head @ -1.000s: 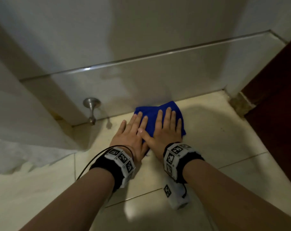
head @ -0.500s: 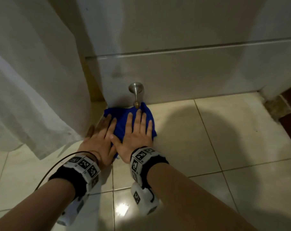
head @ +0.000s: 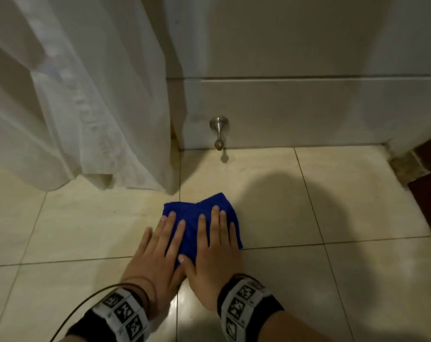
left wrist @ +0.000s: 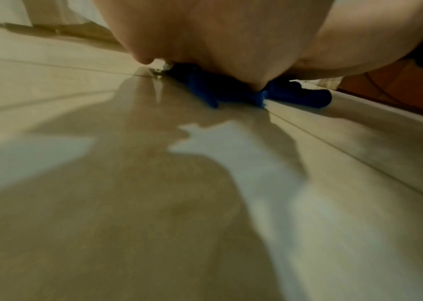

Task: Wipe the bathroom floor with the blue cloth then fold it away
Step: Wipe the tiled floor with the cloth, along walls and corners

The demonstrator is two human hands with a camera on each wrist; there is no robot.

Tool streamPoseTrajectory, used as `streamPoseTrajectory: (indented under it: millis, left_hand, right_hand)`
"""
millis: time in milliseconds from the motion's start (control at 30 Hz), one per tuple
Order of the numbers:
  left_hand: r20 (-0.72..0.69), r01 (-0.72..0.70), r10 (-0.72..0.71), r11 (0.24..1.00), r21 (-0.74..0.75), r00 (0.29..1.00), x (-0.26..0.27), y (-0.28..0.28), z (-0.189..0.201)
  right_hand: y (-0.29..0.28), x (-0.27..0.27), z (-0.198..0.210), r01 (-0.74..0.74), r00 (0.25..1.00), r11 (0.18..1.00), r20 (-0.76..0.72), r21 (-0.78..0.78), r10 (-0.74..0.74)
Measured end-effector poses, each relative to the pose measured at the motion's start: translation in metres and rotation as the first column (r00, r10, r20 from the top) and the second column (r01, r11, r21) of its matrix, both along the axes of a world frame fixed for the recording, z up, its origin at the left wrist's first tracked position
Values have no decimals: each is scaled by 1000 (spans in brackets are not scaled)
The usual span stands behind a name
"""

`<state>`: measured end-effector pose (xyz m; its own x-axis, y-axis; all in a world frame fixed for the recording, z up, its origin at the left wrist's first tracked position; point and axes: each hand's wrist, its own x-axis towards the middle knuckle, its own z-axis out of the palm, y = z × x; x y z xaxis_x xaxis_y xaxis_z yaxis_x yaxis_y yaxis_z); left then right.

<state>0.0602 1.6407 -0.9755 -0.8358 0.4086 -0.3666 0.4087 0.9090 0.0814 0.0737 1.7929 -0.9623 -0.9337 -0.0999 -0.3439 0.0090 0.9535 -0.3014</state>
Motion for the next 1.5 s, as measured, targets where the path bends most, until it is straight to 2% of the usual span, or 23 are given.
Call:
streamPoseTrajectory:
  millis: [100,167,233,367,533,633,700,833,967,1033,1100,1133,1167,1267,1367,1433,1467,1500]
  left_hand:
    - [2,33,-33,999,9,999,31,-11,5]
    - [13,48,-48,999,14,999,45,-15,8]
    - [-12,46,-45,999,22,999,50,-17,8]
    - [-23,12,-11,1000,16,1000,45,-13,7]
    - [-16,-161,161,987,-13,987,9,-7,20]
    - [-47,-246,242,953,-177,969,-22,-11,28]
    - [10,-297,313,909,-292,950,-44,-18,29]
    - [62,-359,402,868,-344,913,-56,-42,30]
    - [51,-439,476,843,-310,878,-22,-67,34]
    - [65,-456,495,838,-301,867,10,-78,35]
    - [51,-497,517,841,-212,854,48,-87,35]
    - [54,-498,519,841,-213,853,65,-91,35]
    - [109,-524,554,823,-220,825,79,-94,36]
    - [231,-495,538,841,-220,811,111,-94,22]
    - [210,-477,516,853,-213,830,120,-88,22]
    - [122,-457,481,870,-183,868,113,-77,35]
    - [92,-501,517,852,-152,851,108,-75,41]
    - [73,-522,539,836,-169,839,102,-74,42]
  right_hand:
    - [-6,28,-2,39,999,999,-2,6,-39]
    - [-11,42,-5,6,1000,1000,-24,19,-6]
    - [-13,49,-9,-3,998,1000,-55,20,4]
    - [-20,43,-12,-11,1000,1000,-27,19,12]
    - [-31,5,2,13,999,999,-29,-31,-13]
    - [-44,-31,17,-89,992,994,83,-71,95]
    - [-56,-54,22,-111,987,993,112,-38,115]
    - [-85,-81,24,-150,977,988,149,-23,152]
    - [-103,-56,25,-290,941,956,172,-44,293]
    - [-111,-32,27,-363,914,930,167,-64,369]
    - [-116,-6,33,-427,885,900,162,-84,436]
    - [-117,8,35,-457,870,887,172,-66,461]
    - [-118,22,37,-478,857,877,195,-42,476]
    - [-120,52,35,-480,850,877,233,-28,472]
    - [-125,63,36,-394,901,918,176,-49,396]
    - [-127,65,33,-435,891,900,137,-9,432]
    - [-126,63,31,-479,868,878,162,18,470]
    - [-126,58,29,-473,875,881,123,12,468]
